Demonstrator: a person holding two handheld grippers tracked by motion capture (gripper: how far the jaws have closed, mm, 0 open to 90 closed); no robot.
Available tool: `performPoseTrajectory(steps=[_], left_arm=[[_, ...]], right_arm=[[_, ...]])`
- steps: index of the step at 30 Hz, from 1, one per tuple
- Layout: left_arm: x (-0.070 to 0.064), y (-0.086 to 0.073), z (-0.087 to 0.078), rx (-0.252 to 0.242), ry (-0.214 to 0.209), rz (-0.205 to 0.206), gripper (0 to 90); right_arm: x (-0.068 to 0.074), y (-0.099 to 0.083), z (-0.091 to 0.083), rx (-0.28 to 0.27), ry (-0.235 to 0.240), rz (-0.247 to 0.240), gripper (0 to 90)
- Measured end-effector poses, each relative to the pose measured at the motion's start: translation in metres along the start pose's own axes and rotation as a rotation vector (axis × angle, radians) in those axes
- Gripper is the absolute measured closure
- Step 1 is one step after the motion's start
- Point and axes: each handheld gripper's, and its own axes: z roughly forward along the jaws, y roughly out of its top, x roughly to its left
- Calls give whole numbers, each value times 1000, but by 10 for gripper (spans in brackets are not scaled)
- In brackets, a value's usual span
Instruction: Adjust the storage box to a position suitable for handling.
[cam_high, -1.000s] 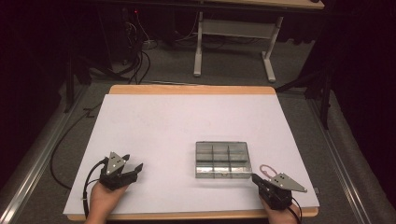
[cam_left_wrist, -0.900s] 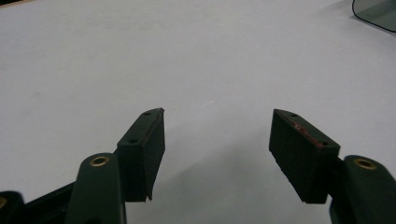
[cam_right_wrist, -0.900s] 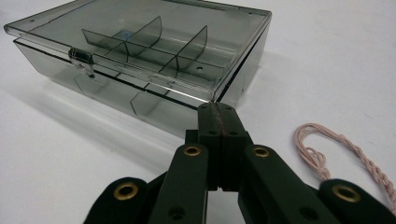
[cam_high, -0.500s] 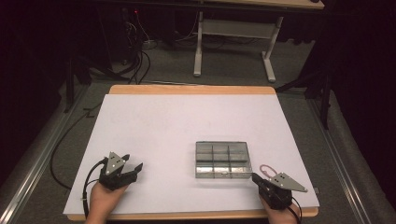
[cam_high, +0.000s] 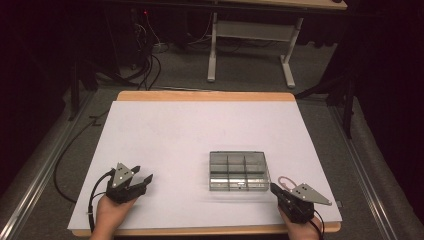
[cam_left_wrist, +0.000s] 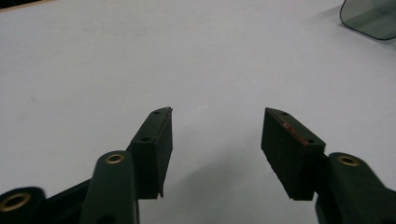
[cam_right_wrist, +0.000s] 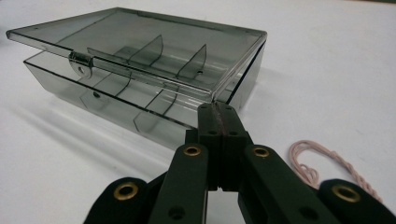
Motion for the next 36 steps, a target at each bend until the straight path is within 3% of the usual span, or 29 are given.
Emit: performPoseTrajectory(steps=[5,15,27,31,36], left_arm=[[-12,7,-2,-34,-70,-34,489],[-62,22,7,-72,-179,27,617],[-110,37,22,-100,-326,17,859],[-124,44,28,-102,-347,49,892],[-135,51,37,-101,-373,58,900]], right_arm=[[-1,4,-1,-13,1,-3,900],[-2,8,-1,-25,6,0,900],[-3,11,-2,-37,8,-1,900],[-3,12,-2,-42,6,-4,900],[-3,13,-2,-44,6,-5,900]])
